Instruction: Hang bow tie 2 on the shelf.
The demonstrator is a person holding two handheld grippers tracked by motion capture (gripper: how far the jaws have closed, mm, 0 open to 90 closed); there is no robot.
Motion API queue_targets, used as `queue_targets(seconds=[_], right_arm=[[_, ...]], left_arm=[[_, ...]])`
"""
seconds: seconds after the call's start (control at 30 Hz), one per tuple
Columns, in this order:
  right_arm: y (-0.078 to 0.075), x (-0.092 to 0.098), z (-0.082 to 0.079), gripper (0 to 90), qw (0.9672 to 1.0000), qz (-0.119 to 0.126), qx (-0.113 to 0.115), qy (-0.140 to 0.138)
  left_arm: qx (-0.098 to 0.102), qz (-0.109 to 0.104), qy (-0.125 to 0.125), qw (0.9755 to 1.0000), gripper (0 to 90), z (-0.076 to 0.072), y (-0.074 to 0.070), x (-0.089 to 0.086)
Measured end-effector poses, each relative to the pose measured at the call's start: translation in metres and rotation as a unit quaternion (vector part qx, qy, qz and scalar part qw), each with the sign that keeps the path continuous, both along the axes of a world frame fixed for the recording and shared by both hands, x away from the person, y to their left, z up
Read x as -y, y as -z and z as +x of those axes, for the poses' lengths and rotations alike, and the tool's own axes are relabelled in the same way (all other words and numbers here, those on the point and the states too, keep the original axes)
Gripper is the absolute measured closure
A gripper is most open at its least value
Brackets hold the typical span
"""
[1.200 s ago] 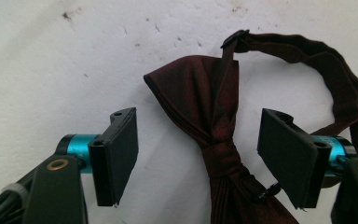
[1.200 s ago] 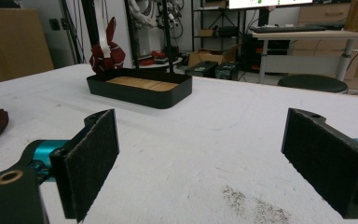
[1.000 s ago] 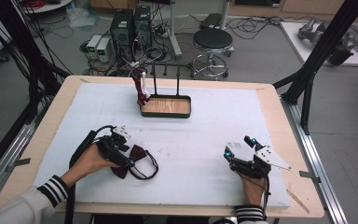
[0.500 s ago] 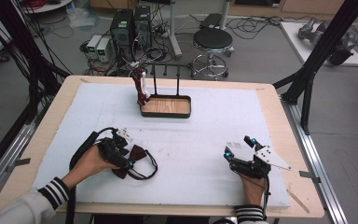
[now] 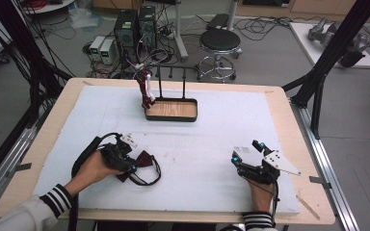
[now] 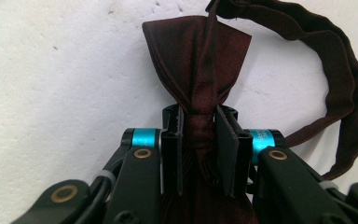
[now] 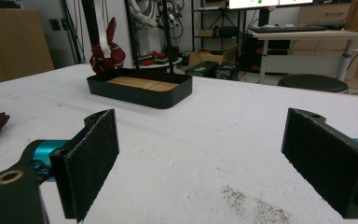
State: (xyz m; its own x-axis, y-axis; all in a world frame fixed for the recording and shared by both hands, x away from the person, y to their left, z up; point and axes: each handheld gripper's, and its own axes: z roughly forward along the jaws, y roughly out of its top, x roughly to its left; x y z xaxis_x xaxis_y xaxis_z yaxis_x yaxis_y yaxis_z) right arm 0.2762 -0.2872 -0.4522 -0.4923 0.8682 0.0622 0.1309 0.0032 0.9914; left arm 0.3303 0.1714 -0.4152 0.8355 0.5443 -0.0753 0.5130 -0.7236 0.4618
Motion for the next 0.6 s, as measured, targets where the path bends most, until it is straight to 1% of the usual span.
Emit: queue_targets(seconds=[0.13,0.2,0.3,0.33,0.37,0.4,0.47,0.5,0.6], right_arm=[[0.0000,0.0000,0.0000,10.2,1.0000,-0.001,0.001,0.000],[0.0000,0.0000,0.0002,10.2,1.0000,-0.002,0.002,-0.001],[0.0000,0.0000,0.0000,10.2,1.0000,-0.001,0.000,0.000],[0.0000,0.0000,0.0000,10.2,1.0000,-0.001,0.001,0.000],[0.0000,0.0001,0.0002,10.2,1.0000,-0.002,0.002,-0.001],[0.0000,0.0000,0.0000,10.2,1.0000,0.000,0.000,0.000],[0.0000,0.0000,0.0000,10.2,1.0000,0.000,0.000,0.000],[0.0000,0.0000,0.0002,10.2,1.0000,-0.002,0.002,-0.001],[0.0000,0.0000,0.0003,10.2,1.0000,-0.003,0.003,-0.001]], left_arm=[[0.003,-0.005,-0.010,0.9999,74.3,-0.0010,0.0001,-0.0007],[0.003,-0.018,-0.020,0.9996,74.7,-0.0020,0.0005,-0.0012],[0.013,-0.023,-0.027,0.9993,74.9,-0.0026,-0.0009,-0.0020],[0.013,-0.023,-0.027,0.9993,74.9,-0.0026,-0.0009,-0.0020],[0.017,-0.032,-0.030,0.9989,74.9,-0.0026,-0.0022,-0.0027],[0.019,-0.036,-0.032,0.9987,74.9,-0.0028,-0.0031,-0.0029],[0.021,-0.038,-0.033,0.9985,74.9,-0.0031,-0.0037,-0.0029],[0.032,-0.043,-0.036,0.9979,74.9,-0.0038,-0.0044,-0.0027],[0.038,-0.049,-0.038,0.9974,74.9,-0.0035,-0.0061,-0.0034]])
